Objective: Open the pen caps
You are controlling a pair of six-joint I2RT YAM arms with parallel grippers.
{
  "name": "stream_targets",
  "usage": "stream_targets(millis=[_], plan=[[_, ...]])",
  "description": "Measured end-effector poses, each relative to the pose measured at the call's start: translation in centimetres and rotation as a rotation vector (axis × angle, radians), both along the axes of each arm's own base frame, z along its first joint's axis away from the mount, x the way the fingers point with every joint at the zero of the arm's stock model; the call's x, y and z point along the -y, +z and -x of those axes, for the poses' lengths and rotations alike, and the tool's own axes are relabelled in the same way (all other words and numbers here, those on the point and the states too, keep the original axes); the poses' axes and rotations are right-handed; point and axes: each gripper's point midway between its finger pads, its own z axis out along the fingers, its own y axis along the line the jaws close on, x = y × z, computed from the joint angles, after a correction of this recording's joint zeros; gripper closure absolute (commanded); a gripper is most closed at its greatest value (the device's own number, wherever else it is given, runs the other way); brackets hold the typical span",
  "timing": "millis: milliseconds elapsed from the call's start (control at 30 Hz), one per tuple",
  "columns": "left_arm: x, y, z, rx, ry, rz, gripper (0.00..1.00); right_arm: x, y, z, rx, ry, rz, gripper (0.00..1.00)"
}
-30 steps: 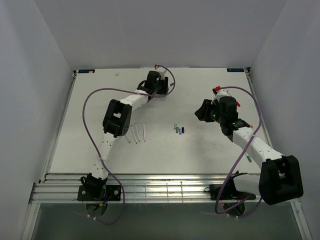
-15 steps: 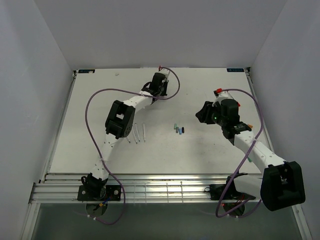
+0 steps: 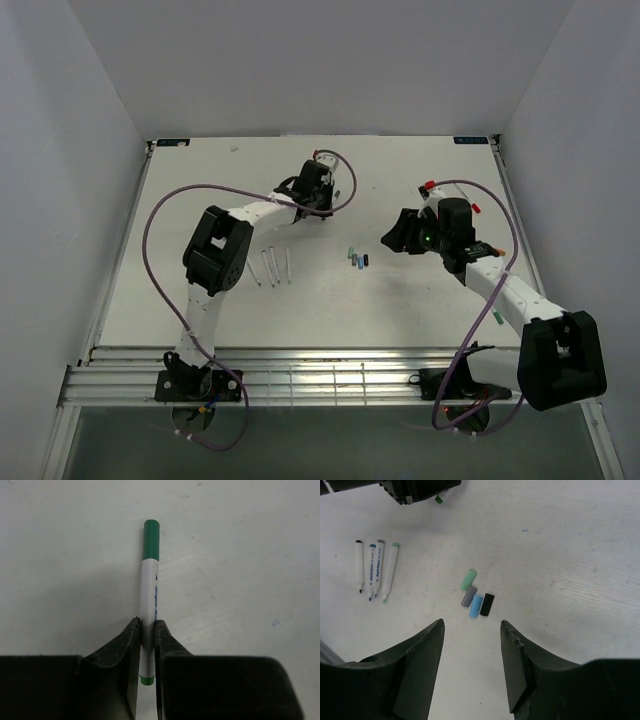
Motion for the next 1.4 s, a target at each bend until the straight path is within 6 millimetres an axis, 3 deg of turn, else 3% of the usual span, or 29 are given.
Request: stream_targets(millis=[67, 300, 400, 500, 833, 1200, 1300, 1400], plan=[[0.3, 1.3, 3.1, -0.045, -0.011, 0.057, 1.00, -0.7, -0.5, 0.3, -0.042, 0.035, -0.026, 0.41], [0.8, 8.6, 15.6, -0.038, -0.076, 0.341, 1.00, -4.2, -0.4, 1.7, -0.166, 0.164, -0.213, 0.37], [1.4, 10.8, 19.4, -0.022, -0.115, 0.424, 1.00, -5.2, 0.4, 1.7, -0.189, 0.186, -0.293, 0.36], [2.1, 12.1, 21.8, -0.016, -0.146, 0.481, 1.00, -6.2, 2.2, 1.3, -0.172, 0.202, -0.391, 0.36], [3.7, 12.9, 24.4, -0.029, -0.175, 0.548, 1.00, -7.5, 4.8, 1.0, -0.150, 0.200, -0.531, 0.39], [4.2, 12.9, 25.0, -0.035, -0.179, 0.571, 1.00, -7.7, 3.9, 1.4, -0.187, 0.185, -0.588, 0.57], [4.2, 13.0, 25.0, -0.033, -0.176, 0.575, 1.00, -7.8, 3.4, 1.8, -0.205, 0.182, -0.598, 0.70], [4.2, 12.8, 25.1, -0.039, -0.175, 0.568, 1.00, -8.0, 3.6, 2.0, -0.217, 0.184, -0.622, 0.90]])
